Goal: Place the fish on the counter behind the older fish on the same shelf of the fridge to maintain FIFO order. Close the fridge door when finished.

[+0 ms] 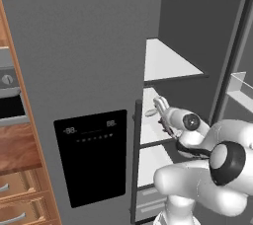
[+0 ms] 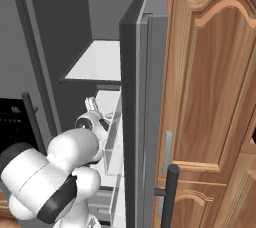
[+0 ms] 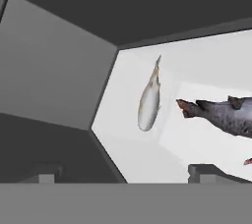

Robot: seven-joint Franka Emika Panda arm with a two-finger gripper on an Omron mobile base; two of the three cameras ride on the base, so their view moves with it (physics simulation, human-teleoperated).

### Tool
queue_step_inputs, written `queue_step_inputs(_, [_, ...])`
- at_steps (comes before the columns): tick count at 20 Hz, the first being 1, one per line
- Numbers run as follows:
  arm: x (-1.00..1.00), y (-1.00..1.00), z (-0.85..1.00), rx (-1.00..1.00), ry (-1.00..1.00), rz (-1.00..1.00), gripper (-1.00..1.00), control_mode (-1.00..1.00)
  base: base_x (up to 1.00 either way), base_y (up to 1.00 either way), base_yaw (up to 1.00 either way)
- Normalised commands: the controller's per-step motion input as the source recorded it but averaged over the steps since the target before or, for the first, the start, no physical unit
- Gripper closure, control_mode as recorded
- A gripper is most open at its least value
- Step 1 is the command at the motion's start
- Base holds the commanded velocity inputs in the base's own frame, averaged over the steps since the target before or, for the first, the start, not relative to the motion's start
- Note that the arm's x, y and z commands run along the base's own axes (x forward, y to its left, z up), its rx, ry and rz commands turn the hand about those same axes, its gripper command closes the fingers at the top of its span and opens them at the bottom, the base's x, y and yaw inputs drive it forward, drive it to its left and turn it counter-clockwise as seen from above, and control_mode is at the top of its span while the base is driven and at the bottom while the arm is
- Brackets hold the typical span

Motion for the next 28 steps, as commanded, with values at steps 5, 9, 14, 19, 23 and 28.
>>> queue_step_inputs(5, [-0.89, 0.1, 0.89, 0.0, 0.23, -0.15, -1.0, -1.0, 0.0, 0.0, 0.0])
queue_step_inputs(9, [-0.87, 0.0, 1.0, 0.0, 0.25, -0.19, -1.0, -1.0, 0.0, 0.0, 0.0])
queue_step_inputs(14, [-0.82, 0.12, 0.73, 0.0, 0.26, -0.17, -1.0, -1.0, 0.0, 0.0, 0.0])
queue_step_inputs(19, [-0.89, 0.17, 0.71, -0.01, 0.23, -0.14, -1.0, -1.0, 0.0, 0.0, 0.0])
queue_step_inputs(23, [-0.88, 0.38, 0.71, -0.02, 0.19, -0.13, -1.0, -1.0, 0.0, 0.0, 0.0])
queue_step_inputs(28, [-0.63, 0.84, 0.44, -0.07, 0.21, -0.09, -1.0, -1.0, 0.0, 0.0, 0.0])
